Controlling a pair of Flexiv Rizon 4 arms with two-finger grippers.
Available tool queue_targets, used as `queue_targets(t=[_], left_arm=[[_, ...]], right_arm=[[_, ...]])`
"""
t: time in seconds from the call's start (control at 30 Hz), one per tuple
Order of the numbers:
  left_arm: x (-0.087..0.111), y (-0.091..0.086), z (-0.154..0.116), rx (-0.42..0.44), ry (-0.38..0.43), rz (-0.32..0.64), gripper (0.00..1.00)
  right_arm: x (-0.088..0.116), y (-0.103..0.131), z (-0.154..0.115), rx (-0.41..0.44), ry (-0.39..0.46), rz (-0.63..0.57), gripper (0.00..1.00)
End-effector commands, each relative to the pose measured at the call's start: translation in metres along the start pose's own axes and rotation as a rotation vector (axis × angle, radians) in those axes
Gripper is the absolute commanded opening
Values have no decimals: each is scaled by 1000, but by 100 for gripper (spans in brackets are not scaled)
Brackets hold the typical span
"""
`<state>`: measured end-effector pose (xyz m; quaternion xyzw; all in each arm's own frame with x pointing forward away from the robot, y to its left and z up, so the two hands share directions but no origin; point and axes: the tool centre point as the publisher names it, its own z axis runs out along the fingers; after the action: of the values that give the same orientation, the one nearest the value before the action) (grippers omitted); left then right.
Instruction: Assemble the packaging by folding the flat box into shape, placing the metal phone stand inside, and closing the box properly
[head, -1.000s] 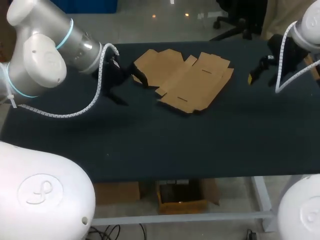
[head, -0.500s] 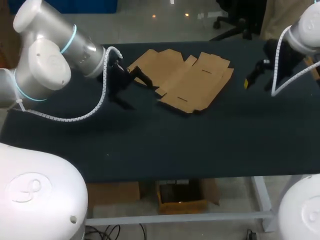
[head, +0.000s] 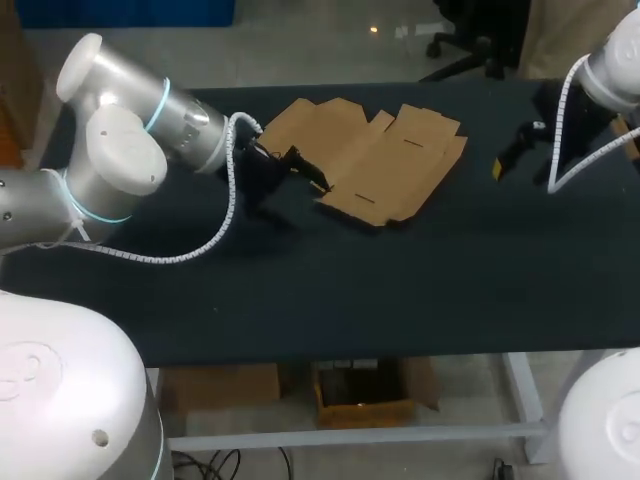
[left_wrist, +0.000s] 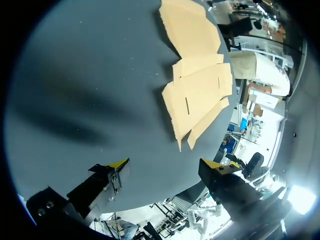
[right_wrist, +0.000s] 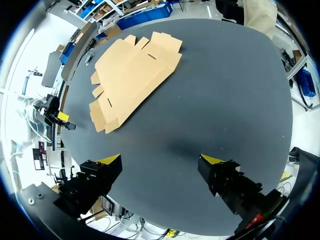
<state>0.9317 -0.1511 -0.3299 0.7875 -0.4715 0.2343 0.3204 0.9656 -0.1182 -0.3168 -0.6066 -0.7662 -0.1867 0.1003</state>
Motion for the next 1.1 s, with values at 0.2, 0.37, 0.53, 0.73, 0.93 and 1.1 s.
queue_targets(t=[0.2,0.37,0.53,0.73,0.93,1.1], left_arm=[[3,-16,34,-32,22,-14,79],[7,-21,44,-1,35,-18,74],[8,-26,51,24,43,-26,66],[9,-33,61,71,48,-31,62],[11,-41,67,84,70,-36,53],[13,-50,72,114,80,-42,47]], right_arm=[[-3,-2,-1,1,12,4,100],[-3,-2,0,0,16,2,100],[-4,-4,-2,-4,20,1,100],[-5,-3,-2,-6,23,2,100],[-6,-3,-2,-5,24,0,100],[-7,-3,-4,-9,28,3,100]])
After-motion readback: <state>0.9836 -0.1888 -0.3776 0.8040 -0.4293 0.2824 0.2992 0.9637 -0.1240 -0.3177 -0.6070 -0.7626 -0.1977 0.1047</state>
